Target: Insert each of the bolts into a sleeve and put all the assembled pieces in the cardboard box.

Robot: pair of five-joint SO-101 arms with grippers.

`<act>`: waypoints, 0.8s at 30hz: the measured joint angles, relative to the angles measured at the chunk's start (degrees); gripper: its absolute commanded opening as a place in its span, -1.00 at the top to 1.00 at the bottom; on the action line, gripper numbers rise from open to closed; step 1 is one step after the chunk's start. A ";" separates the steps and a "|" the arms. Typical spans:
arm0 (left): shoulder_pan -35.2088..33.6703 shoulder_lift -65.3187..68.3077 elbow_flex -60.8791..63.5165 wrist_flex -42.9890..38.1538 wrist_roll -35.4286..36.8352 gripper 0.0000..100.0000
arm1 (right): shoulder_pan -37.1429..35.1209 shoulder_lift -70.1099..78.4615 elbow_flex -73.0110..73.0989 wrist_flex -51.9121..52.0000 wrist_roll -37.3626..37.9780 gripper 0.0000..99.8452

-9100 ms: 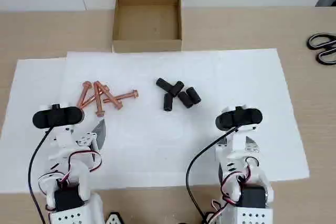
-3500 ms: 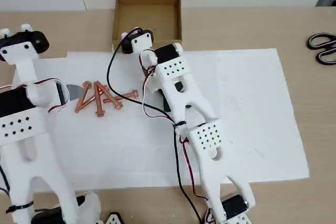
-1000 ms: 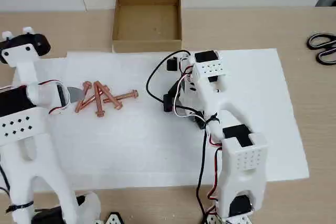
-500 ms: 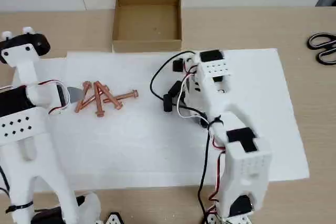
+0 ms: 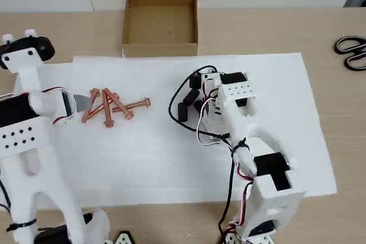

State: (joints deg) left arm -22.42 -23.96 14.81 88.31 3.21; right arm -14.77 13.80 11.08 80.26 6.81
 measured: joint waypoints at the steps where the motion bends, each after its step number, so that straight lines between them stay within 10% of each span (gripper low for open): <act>1: 0.00 0.00 0.00 0.00 0.00 0.40 | 0.00 0.00 0.00 0.00 -0.09 0.69; 24: 0.00 0.00 0.00 0.00 0.00 0.40 | 2.29 -1.41 -3.34 0.26 -4.75 0.69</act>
State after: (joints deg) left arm -22.42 -23.96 14.81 88.31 3.21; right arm -12.48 12.40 7.74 80.53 2.07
